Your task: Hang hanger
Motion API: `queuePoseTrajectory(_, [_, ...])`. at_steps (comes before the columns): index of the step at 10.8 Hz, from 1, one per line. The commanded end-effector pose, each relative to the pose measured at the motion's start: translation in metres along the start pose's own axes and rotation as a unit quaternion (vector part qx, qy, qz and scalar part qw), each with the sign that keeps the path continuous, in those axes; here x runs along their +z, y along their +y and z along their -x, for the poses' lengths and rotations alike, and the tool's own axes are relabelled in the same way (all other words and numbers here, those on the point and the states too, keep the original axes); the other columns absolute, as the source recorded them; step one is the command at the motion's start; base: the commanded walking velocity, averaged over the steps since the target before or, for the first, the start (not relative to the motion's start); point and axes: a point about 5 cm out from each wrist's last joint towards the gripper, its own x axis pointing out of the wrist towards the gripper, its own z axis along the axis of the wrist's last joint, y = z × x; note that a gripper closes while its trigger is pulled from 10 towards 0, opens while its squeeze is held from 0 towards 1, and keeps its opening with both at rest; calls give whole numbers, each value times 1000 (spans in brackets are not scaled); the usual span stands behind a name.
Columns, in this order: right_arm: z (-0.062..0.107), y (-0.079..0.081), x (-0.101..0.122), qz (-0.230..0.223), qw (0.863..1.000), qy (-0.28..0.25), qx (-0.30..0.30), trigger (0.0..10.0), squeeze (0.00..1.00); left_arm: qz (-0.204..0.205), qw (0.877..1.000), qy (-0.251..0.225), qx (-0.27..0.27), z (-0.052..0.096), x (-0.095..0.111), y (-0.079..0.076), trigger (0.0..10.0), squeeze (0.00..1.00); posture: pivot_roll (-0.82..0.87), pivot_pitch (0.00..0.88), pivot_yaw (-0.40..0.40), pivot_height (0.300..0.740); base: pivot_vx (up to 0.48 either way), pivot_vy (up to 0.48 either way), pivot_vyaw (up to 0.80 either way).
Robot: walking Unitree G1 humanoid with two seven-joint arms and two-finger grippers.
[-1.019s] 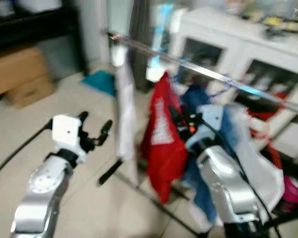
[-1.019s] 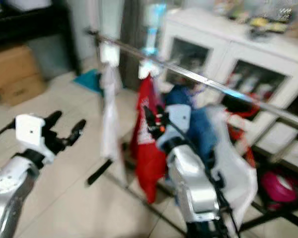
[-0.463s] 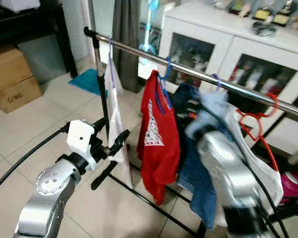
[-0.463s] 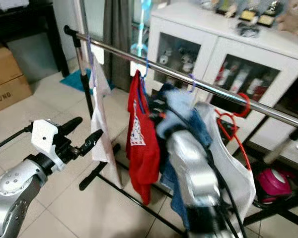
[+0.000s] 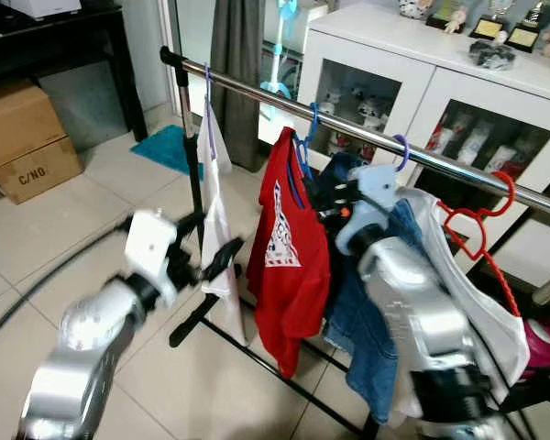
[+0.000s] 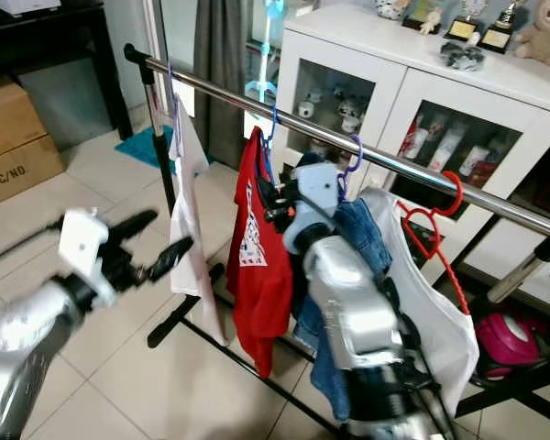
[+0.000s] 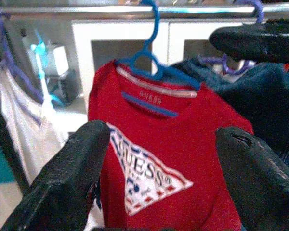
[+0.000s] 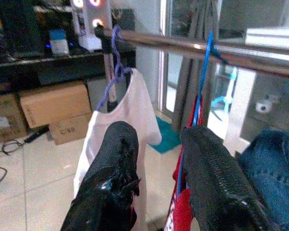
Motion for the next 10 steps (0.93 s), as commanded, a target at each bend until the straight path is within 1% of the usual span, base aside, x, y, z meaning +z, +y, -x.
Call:
queuePoseTrajectory(1, [7, -10, 4, 11, 1000, 0, -1, 10000, 0, 2, 1000, -4, -11, -5, 2, 2, 10000, 0, 12, 0, -55, 740, 0, 0, 0])
queuePoseTrajectory(3, [20, -30, 10, 19, 999, -3, -41, 10000, 0, 4, 1000, -4, -25, -9, 1, -4, 10000, 0, -1, 0, -42, 740, 0, 0, 0])
queuePoseTrajectory(4, [31, -41, 11, 16, 998, 13, -55, 10000, 745, 9, 999, -5, -32, -10, 0, -7, 10000, 0, -3, 0, -42, 740, 0, 0, 0])
queuePoseTrajectory(5, [37, -54, 11, 15, 996, 37, -85, 10000, 1000, 17, 998, -2, -54, -9, -2, -14, 10000, 0, -6, 0, -42, 740, 0, 0, 0])
queuePoseTrajectory(6, [34, -62, 13, 25, 993, 48, -108, 10000, 1000, 22, 996, 6, -90, -7, -3, -21, 10000, 0, -5, 0, -44, 740, 0, 0, 0])
queuePoseTrajectory(7, [26, -62, 15, 27, 993, 61, -99, 10000, 1000, 25, 993, 21, -116, -4, -5, -26, 10000, 0, -2, 0, -44, 740, 0, 0, 0])
queuePoseTrajectory(8, [20, -60, 17, 26, 993, 70, -89, 10000, 1000, 24, 992, 25, -124, -3, -6, -28, 10000, 0, 0, 0, -44, 740, 0, 0, 0])
queuePoseTrajectory(9, [10, -60, 18, 28, 992, 92, -77, 10000, 1000, 20, 992, 25, -123, -4, -6, -27, 10000, 0, 5, 0, -48, 740, 0, 0, 0])
queuePoseTrajectory(10, [5, -59, 16, 24, 991, 115, -63, 10000, 0, 18, 992, 25, -123, -3, -5, -27, 10000, 0, 7, 0, -51, 740, 0, 0, 0])
